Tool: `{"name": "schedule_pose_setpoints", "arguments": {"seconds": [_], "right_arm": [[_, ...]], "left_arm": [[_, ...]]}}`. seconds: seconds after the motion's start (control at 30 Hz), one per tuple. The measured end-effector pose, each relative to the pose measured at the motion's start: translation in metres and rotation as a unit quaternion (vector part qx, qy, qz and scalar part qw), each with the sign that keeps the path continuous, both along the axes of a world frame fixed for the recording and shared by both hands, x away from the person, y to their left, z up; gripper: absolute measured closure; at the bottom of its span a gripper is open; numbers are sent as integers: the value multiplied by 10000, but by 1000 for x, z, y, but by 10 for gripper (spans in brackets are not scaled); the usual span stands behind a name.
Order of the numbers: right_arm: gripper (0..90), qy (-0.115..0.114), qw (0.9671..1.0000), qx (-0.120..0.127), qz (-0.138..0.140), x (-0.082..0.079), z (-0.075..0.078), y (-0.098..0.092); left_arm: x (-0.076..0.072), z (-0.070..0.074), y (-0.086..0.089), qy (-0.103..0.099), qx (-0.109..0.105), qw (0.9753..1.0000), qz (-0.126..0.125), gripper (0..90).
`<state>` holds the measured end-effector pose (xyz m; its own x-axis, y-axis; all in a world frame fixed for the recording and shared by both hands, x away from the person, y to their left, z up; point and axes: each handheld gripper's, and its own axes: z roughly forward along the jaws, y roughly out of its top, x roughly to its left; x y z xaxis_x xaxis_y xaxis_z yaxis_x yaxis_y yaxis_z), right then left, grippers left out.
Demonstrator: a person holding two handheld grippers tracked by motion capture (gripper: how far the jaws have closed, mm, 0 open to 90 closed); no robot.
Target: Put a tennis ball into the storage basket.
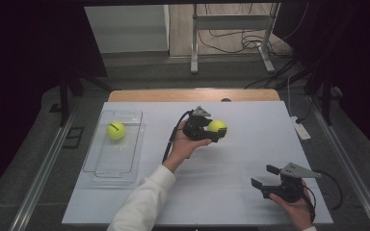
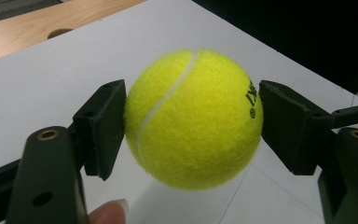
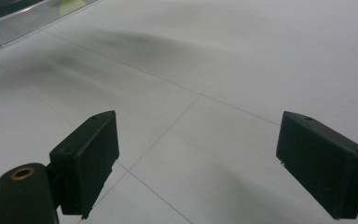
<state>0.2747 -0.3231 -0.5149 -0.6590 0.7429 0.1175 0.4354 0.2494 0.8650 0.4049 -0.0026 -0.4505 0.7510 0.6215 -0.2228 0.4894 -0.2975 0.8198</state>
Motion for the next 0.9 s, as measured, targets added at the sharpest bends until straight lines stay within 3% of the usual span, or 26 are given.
{"name": "schedule_pose_setpoints", "arguments": {"seconds": [0.9], "right_arm": [[133,11,10000,-56,-29,0,-1,1]], "left_arm": [[-17,10,38,-194,-64,9996,181,279]]}}
